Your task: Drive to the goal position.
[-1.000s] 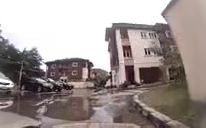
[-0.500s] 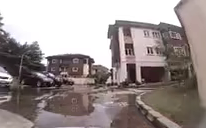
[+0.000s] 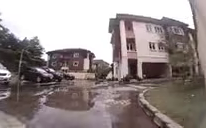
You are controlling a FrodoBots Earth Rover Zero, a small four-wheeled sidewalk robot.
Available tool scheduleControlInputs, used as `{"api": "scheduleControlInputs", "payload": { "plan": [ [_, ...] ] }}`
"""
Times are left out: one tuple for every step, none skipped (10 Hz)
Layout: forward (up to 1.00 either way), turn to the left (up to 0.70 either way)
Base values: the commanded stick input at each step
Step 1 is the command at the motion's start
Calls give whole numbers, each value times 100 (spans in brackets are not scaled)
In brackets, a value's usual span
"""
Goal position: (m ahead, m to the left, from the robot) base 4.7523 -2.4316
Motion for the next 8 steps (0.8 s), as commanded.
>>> {"api": "scheduleControlInputs", "payload": {
  "plan": [
    [50,0],
    [50,0],
    [50,0],
    [50,0],
    [50,0],
    [50,0],
    [50,0],
    [50,0]
  ]
}}
